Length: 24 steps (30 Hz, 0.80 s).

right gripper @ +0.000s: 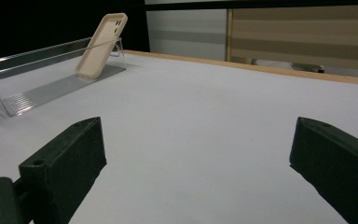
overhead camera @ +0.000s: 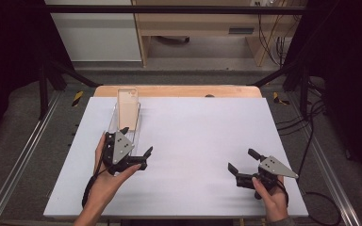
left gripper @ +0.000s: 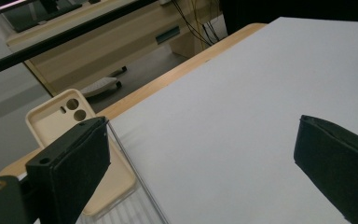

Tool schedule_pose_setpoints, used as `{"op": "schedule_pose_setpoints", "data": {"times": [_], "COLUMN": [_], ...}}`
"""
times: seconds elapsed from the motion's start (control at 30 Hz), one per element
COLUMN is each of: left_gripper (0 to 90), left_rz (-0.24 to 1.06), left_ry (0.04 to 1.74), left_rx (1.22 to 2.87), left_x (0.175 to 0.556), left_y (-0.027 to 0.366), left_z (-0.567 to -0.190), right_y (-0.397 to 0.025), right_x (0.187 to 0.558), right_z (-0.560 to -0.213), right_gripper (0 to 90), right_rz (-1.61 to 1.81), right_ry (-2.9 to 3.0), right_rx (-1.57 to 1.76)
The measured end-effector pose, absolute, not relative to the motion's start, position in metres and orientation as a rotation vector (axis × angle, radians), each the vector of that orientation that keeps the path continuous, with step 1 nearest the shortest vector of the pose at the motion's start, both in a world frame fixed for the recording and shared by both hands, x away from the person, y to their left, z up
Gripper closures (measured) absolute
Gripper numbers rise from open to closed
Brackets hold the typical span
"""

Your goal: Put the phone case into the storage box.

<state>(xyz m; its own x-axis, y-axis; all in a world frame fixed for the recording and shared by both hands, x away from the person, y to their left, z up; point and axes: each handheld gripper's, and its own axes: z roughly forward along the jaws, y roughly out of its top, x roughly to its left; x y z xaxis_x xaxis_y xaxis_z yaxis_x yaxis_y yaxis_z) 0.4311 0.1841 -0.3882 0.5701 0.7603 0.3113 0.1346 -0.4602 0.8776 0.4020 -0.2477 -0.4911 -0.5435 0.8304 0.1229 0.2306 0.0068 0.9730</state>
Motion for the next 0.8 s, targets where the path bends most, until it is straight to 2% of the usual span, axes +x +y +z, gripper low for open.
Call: {"op": "schedule_pose_setpoints", "data": {"times": [0.4, 0.8], "left_gripper": [3.0, 3.0], "left_rz": [0.937, 0.891], "left_ry": [0.752, 0.855], "left_rx": [1.783, 1.626], "left_x": [0.423, 0.419], "left_y": [0.219, 0.257], "left_z": [-0.383, -0.386], "right_y": [-0.248, -0.249], "right_x": [0.402, 0.402], "right_z": [-0.491, -0.492], "right_gripper": [3.4, 3.4], "right_rz": [1.568, 1.565], "right_ry": [1.787, 1.786], "right_rx": [1.091, 1.09]}}
